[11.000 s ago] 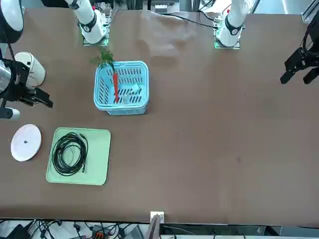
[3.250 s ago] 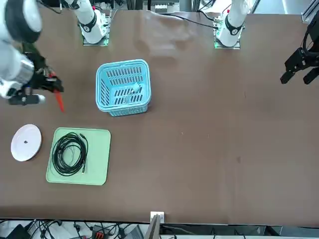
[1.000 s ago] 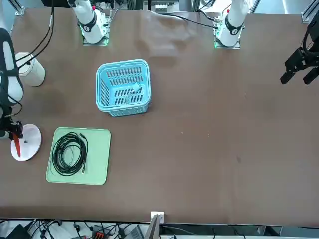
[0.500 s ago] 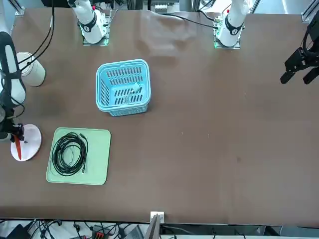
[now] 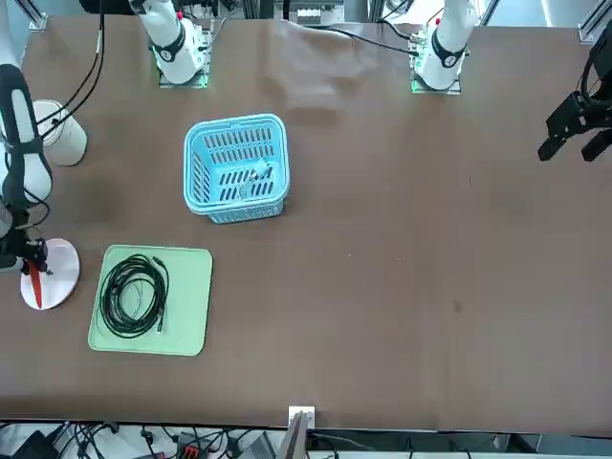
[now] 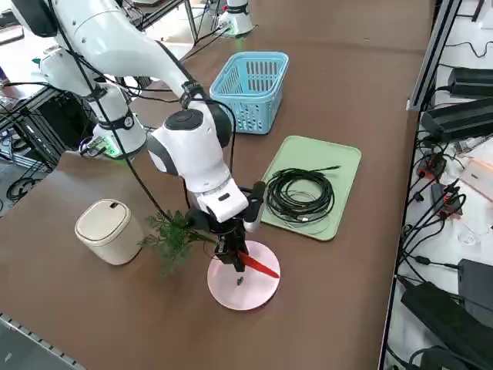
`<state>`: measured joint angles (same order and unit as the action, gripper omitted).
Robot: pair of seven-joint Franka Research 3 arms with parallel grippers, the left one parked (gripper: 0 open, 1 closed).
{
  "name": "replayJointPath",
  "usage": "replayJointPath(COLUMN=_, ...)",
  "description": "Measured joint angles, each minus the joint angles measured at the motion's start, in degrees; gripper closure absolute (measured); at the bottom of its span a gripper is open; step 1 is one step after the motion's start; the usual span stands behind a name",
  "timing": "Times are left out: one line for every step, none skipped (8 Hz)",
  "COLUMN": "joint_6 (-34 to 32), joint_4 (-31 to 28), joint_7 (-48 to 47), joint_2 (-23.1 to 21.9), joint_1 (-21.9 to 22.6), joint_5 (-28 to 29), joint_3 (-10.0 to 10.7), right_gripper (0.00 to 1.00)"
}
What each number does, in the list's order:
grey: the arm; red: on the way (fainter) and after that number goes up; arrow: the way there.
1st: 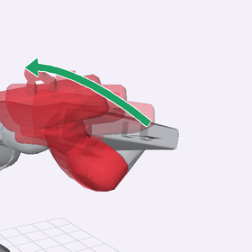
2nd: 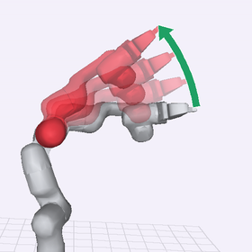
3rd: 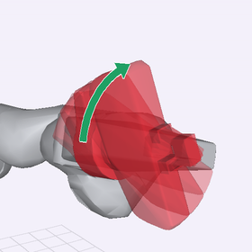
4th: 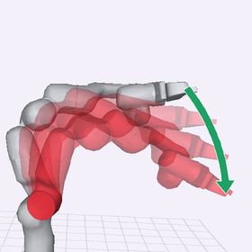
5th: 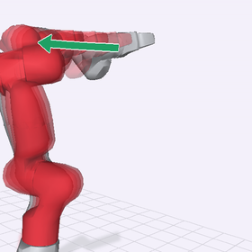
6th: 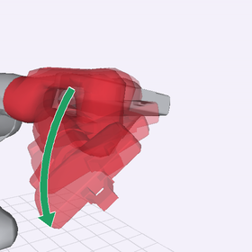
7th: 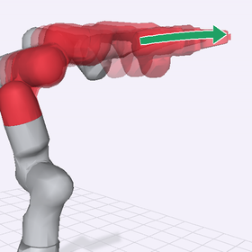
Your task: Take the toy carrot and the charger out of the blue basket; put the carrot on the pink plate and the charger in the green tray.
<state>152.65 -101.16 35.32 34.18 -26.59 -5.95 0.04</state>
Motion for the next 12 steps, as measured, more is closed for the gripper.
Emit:
replayJointPath(joint_6=0.0, joint_4=0.0, joint_7=0.0, joint_2=0.1, joint_1=0.0, joint_5=0.0, joint_3=0.0, right_gripper=0.67)
replayJointPath(joint_6=0.0, joint_4=0.0, joint_7=0.0, joint_2=0.2, joint_1=-0.1, joint_5=0.0, joint_3=0.0, right_gripper=0.67)
replayJointPath(joint_6=0.1, joint_4=0.0, joint_7=0.0, joint_2=0.4, joint_1=-0.2, joint_5=0.0, joint_3=0.0, right_gripper=0.66)
replayJointPath(joint_6=0.1, joint_4=0.0, joint_7=0.0, joint_2=0.6, joint_1=-0.3, joint_5=0.0, joint_3=0.0, right_gripper=0.59)
replayJointPath(joint_6=0.2, joint_4=0.0, joint_7=0.0, joint_2=0.7, joint_1=-0.3, joint_5=0.0, joint_3=0.0, right_gripper=0.51)
replayJointPath(joint_6=0.2, joint_4=0.0, joint_7=0.0, joint_2=0.7, joint_1=-0.4, joint_5=0.0, joint_3=0.0, right_gripper=0.35)
replayJointPath(joint_6=0.3, joint_4=0.1, joint_7=0.1, joint_2=0.7, joint_1=-0.4, joint_5=0.0, joint_3=0.0, right_gripper=0.26)
replayJointPath(joint_6=0.4, joint_4=0.2, joint_7=0.1, joint_2=0.7, joint_1=-0.4, joint_5=0.0, joint_3=0.0, right_gripper=0.22)
replayJointPath(joint_6=0.5, joint_4=0.4, joint_7=0.1, joint_2=0.7, joint_1=-0.4, joint_5=0.0, joint_3=-0.1, right_gripper=0.17)
replayJointPath(joint_6=0.5, joint_4=1.0, joint_7=0.1, joint_2=0.7, joint_1=-0.4, joint_5=0.0, joint_3=-0.4, right_gripper=0.09)
replayJointPath(joint_6=0.3, joint_4=1.9, joint_7=0.1, joint_2=0.3, joint_1=-0.4, joint_5=0.3, joint_3=-1.0, right_gripper=0.00)
replayJointPath(joint_6=-1.9, joint_4=2.5, joint_7=0.1, joint_2=-0.8, joint_1=-0.3, joint_5=1.2, joint_3=-1.9, right_gripper=0.00)
